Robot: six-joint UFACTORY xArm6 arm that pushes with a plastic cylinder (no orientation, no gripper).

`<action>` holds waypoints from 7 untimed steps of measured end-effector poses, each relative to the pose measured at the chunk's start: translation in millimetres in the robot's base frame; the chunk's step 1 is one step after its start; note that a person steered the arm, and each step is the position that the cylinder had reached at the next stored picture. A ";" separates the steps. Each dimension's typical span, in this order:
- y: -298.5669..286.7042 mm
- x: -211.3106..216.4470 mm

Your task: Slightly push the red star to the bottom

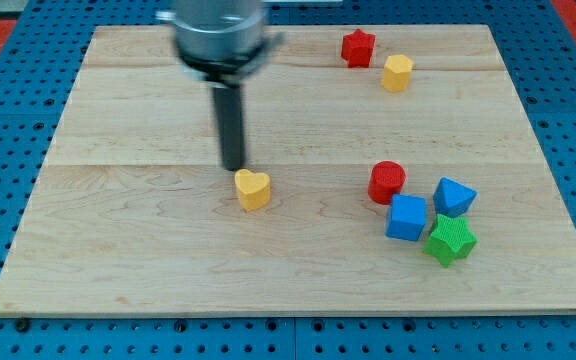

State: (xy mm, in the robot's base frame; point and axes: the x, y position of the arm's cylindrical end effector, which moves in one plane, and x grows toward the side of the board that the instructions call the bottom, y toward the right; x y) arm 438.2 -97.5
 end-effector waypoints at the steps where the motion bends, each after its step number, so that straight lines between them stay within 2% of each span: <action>1: -7.9 31.6; 3: 165.7 43.1; 4: 80.7 -3.1; 6: 81.3 -221.3; 7: 112.2 -244.3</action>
State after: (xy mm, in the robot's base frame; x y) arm 193.9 14.7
